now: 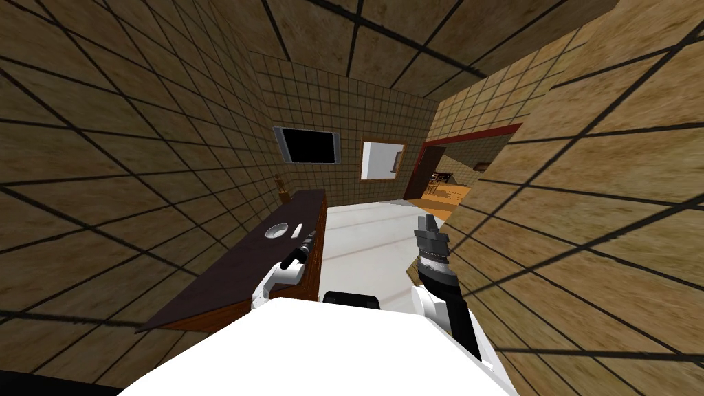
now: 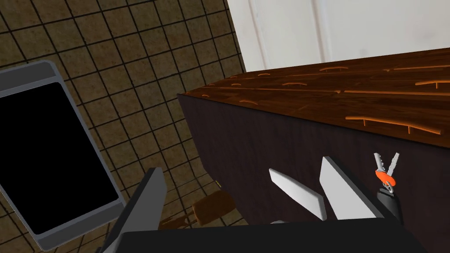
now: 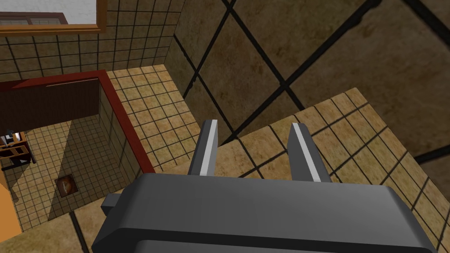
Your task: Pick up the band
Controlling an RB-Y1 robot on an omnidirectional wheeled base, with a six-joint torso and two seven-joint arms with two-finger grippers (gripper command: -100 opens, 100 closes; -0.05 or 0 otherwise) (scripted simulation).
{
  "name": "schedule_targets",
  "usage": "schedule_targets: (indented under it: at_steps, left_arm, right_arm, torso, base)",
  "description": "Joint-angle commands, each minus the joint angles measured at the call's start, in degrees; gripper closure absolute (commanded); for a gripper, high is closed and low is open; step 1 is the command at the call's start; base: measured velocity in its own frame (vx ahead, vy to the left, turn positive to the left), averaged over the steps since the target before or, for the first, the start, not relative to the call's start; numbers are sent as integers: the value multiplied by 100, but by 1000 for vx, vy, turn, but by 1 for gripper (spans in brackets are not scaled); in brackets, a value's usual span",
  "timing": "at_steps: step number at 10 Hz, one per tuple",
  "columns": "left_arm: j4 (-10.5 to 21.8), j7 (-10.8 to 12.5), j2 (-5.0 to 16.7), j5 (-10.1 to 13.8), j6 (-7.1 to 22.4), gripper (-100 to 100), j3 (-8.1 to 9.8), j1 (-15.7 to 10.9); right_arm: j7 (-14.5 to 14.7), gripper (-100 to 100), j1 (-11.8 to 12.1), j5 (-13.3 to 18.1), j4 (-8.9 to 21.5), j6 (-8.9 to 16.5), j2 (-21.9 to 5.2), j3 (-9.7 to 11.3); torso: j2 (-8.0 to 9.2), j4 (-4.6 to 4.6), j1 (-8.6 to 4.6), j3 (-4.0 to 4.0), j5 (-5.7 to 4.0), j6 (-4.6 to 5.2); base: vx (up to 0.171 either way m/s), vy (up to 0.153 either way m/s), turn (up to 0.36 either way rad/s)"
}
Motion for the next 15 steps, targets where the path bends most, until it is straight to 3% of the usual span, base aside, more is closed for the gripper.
schedule_targets:
  at_steps: [1, 2, 4, 8, 13, 15]
  left_arm:
    - [262, -19, 45, 67, 286, -100, 33, -127]
    - [262, -19, 45, 67, 324, -100, 33, -127]
    - [636, -45, 135, 222, 738, -100, 108, -273]
    - [1006, -67, 237, 416, 1319, -100, 211, -398]
    - [1367, -85, 355, 642, 1834, -100, 336, -503]
    - [1705, -100, 489, 884, 2209, -100, 475, -591]
  right_arm:
    - [0, 0, 0, 0, 0, 0, 0, 0]
    - [0, 0, 0, 0, 0, 0, 0, 0]
    - [0, 0, 0, 0, 0, 0, 0, 0]
    - [0, 0, 0, 0, 0, 0, 0, -1]
    - [0, 0, 0, 0, 0, 0, -1, -1]
    - [0, 0, 0, 0, 0, 0, -1, -1]
  torso:
    - [0, 0, 0, 0, 0, 0]
    - [-4, 0, -2, -2, 0, 2]
    - [-7, -1, 8, -3, 2, 1]
    - [-2, -1, 18, -1, 4, -1]
    - [-5, -1, 31, -2, 6, -2]
    - [0, 0, 31, 0, 6, -2]
  base:
    - [66, -62, -86]
    - [57, -43, -34]
    - [94, -41, -79]
    - [70, -17, -25]
    - [65, 13, -5]
    - [81, 25, 17]
